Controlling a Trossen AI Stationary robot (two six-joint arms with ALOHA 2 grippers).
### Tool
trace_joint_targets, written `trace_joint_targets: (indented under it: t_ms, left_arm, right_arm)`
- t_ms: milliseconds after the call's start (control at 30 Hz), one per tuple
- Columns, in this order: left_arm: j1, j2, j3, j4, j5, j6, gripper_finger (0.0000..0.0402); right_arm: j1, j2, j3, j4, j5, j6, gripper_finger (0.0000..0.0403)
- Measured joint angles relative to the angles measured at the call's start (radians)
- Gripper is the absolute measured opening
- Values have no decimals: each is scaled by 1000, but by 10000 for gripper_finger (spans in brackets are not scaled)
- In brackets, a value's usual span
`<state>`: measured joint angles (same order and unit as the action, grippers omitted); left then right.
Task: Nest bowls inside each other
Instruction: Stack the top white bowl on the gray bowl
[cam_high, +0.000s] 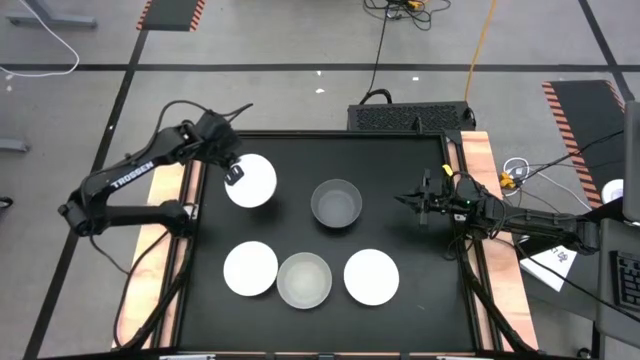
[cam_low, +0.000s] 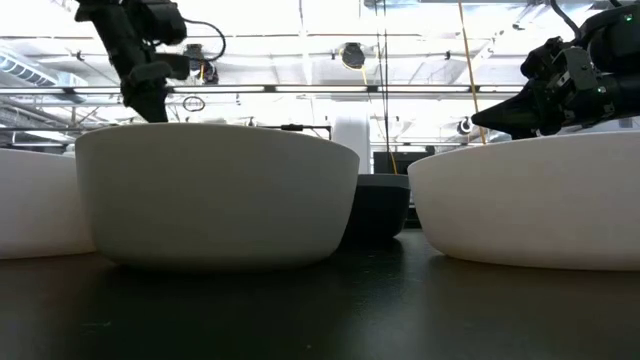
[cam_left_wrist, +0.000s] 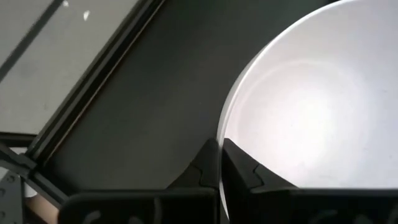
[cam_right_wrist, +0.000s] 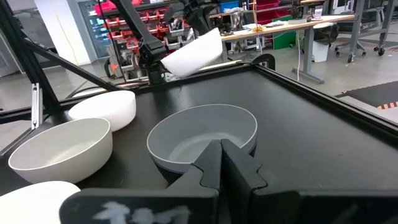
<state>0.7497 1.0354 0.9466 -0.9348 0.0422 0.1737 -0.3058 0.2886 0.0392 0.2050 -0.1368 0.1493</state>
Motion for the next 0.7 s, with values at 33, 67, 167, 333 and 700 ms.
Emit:
trace_joint_targets:
  t_ms: [33, 67, 167, 333, 700]
  left_arm:
    - [-5, -15, 0, 0, 0, -2, 0]
    - [-9, -30, 0, -2, 0, -4, 0]
    - [-20, -77, 0, -7, 1, -21, 0]
    - [-49, -135, 1, -42, 1, -53, 0]
    - [-173, -194, 1, -117, -6, -138, 0]
  right_arm:
    - [0, 0, 0, 0, 0, 0, 0]
    - [0, 0, 0, 0, 0, 0, 0]
    - [0, 0, 0, 0, 0, 0, 0]
    - [0, 0, 0, 0, 0, 0, 0]
    - [0, 0, 0, 0, 0, 7, 0]
